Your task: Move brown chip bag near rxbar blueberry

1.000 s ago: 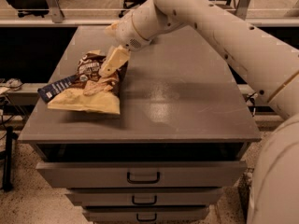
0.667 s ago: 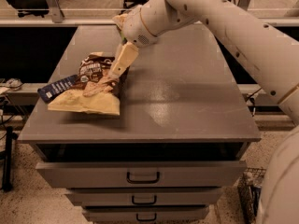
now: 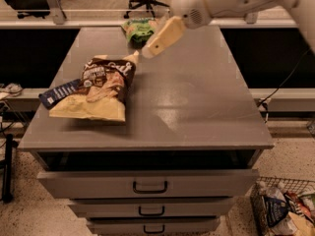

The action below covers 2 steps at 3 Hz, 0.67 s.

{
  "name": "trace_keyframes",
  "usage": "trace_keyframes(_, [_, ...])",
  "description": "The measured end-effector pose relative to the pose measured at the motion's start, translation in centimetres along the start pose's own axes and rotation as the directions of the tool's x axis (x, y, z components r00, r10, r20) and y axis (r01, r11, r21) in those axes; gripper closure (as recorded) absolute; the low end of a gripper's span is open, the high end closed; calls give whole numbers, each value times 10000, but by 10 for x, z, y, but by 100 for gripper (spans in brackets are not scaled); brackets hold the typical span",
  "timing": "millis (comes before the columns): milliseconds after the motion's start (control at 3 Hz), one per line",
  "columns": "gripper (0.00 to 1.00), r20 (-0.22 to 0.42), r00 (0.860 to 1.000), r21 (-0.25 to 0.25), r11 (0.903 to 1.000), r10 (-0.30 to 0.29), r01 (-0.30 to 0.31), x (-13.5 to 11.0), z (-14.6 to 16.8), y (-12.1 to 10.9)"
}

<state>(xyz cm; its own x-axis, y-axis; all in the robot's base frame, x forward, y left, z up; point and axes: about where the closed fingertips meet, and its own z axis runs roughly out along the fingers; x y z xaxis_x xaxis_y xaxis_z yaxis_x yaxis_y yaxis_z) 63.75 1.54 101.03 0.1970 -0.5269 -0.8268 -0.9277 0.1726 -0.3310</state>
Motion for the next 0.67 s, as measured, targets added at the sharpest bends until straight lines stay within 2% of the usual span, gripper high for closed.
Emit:
trace_keyframes(333, [0,359,9983,980,9940,453,-487,-11,-79,-3])
trace_keyframes(667, [0,363,9980,1111,9922,522,-559,-8,-88,-3])
